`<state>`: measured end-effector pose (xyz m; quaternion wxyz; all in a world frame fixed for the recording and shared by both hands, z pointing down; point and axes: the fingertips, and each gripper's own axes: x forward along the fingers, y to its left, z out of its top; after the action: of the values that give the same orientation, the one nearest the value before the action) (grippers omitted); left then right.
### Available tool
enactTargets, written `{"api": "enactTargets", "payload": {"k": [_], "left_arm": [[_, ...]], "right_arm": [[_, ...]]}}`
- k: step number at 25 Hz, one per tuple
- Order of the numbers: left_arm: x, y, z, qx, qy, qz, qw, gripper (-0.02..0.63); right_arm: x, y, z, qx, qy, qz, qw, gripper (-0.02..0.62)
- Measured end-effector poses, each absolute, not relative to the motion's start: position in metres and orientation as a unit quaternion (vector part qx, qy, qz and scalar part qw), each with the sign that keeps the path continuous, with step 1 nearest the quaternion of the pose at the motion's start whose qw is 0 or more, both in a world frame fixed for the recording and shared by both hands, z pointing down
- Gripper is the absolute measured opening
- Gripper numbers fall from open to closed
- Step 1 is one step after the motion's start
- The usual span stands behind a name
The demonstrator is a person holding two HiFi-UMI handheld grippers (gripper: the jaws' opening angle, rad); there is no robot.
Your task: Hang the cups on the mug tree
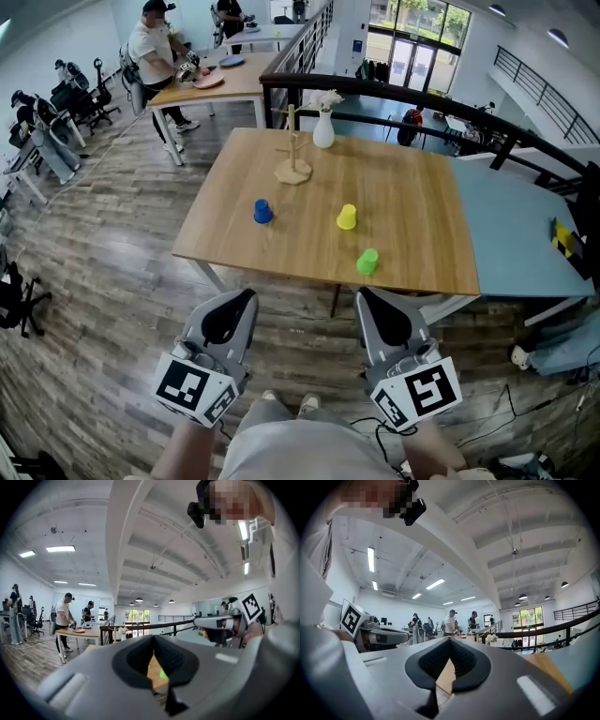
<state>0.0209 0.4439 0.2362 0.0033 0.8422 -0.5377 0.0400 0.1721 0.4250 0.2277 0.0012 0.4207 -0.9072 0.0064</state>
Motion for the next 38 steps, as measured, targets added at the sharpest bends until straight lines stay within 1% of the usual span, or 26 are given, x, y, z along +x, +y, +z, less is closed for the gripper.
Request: {"api": "enactTargets", "payload": {"k": [5,9,15,26,31,38], "left_arm": [[0.03,0.444,0.229,0.84,-0.543,0.017,0.006,0.002],[0.033,0.439,0.228,0.839,-0.544,0.025,-0.002,0.002],[0.031,0.423,0.24,0.839,-0.543,0.024,0.006,0.002],[-0.005,0.377,0.253,0.841,-0.541,0.013,0.011,0.002],[-0.023,0.342,0.257,0.845,-0.535,0.003,0.023,0.002],[-0.058,0.276,0.258,0.849,-0.528,0.014,0.019,0.002]], "right_arm": [[0.185,0.421,0.228,0.418,-0.908,0.004,0.002,0.0],[0.187,0.414,0.231,0.416,-0.91,0.006,0.002,0.0],[0.182,0.405,0.228,0.4,-0.916,-0.005,-0.02,0.0],[0.146,0.36,0.24,0.405,-0.914,-0.011,-0.008,0.0],[0.13,0.322,0.241,0.411,-0.911,-0.008,-0.009,0.0],[0.091,0.259,0.244,0.415,-0.91,-0.001,0.001,0.0]]}}
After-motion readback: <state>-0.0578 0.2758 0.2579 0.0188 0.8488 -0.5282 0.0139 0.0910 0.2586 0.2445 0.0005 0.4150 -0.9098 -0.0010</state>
